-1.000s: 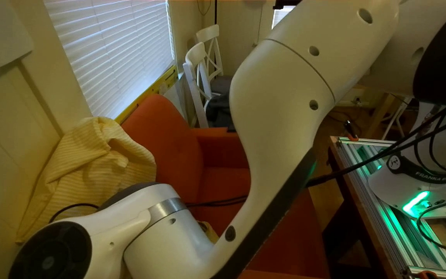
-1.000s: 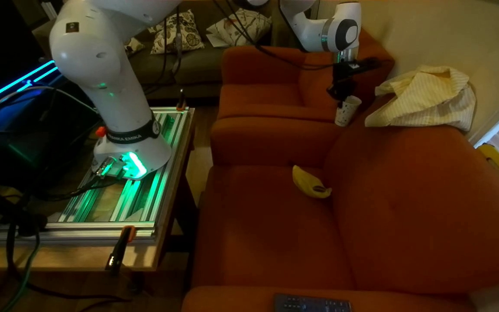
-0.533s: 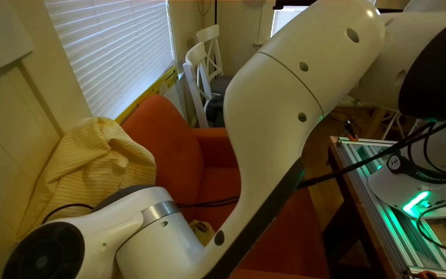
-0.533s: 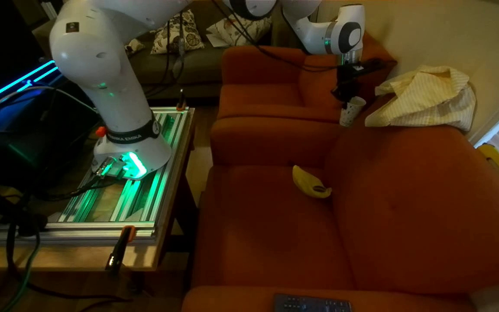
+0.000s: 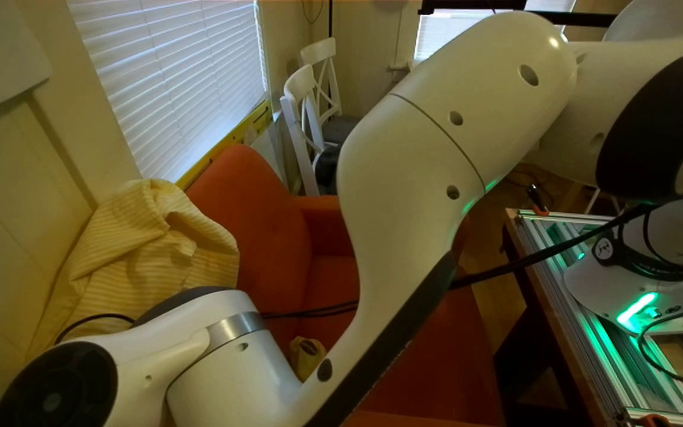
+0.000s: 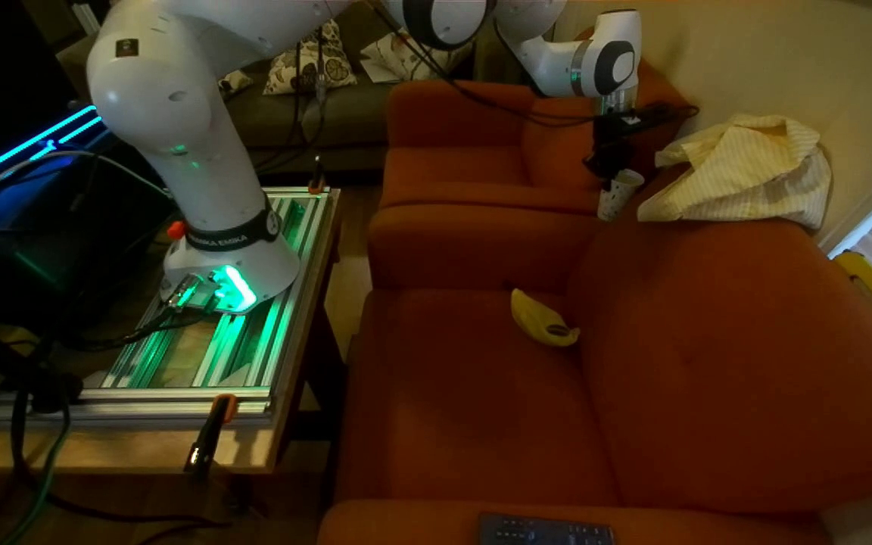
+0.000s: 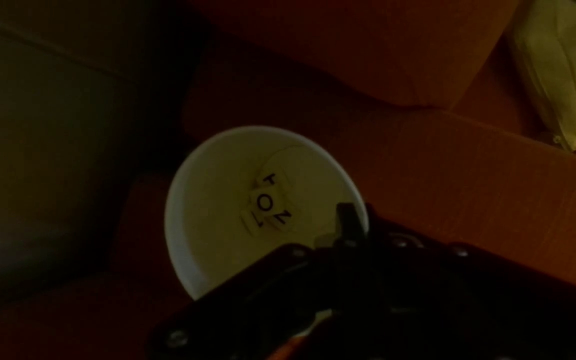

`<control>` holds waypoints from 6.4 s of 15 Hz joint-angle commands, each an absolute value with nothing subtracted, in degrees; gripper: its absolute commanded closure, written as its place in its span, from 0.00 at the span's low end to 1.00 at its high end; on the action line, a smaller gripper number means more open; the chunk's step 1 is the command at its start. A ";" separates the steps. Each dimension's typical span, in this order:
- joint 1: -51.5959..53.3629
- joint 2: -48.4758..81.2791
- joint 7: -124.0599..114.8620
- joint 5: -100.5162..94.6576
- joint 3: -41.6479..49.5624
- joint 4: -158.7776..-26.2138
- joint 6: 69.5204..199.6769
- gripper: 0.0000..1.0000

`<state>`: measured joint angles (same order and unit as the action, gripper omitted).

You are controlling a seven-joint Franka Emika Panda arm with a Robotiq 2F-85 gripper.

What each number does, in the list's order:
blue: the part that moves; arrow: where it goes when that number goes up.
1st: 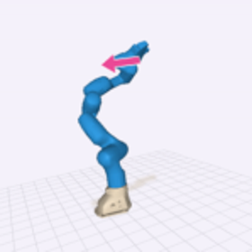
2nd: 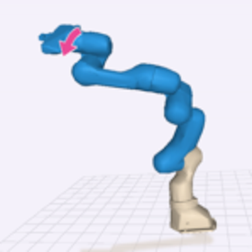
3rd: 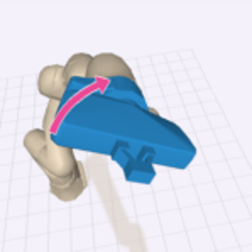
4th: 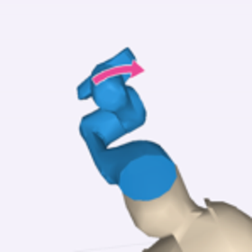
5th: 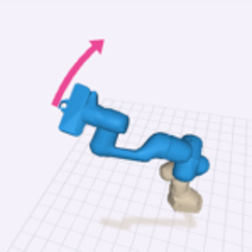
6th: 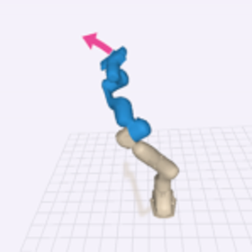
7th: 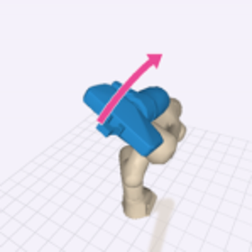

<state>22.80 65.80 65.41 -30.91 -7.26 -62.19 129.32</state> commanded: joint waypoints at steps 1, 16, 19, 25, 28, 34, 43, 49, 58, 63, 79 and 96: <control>23.82 69.35 68.15 -29.01 -7.19 -57.17 127.96 0.97; 25.35 73.33 69.80 -27.79 -6.87 -51.96 126.25 0.42; 24.25 72.91 68.98 -28.76 -8.27 -52.32 126.88 0.80; 22.27 71.20 67.81 -27.10 -10.31 -53.24 126.17 1.00; 21.25 70.91 67.52 -25.57 -11.21 -53.62 125.68 0.98; 19.11 69.56 67.31 -23.05 -13.05 -55.35 126.08 0.98; 17.60 66.81 66.96 -22.55 -15.22 -59.89 126.26 0.98; 16.82 65.83 66.01 -22.29 -15.58 -62.61 126.80 0.98; 14.67 65.17 66.62 -22.17 -17.88 -65.20 127.74 0.99; 14.30 65.07 66.08 -22.53 -18.22 -65.58 127.72 0.73; 13.85 61.88 53.43 -22.52 -17.03 -71.13 128.50 0.73; 12.50 55.34 49.93 -19.71 -15.47 -82.63 135.64 0.36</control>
<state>12.36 58.81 50.59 -21.82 -16.56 -77.44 133.15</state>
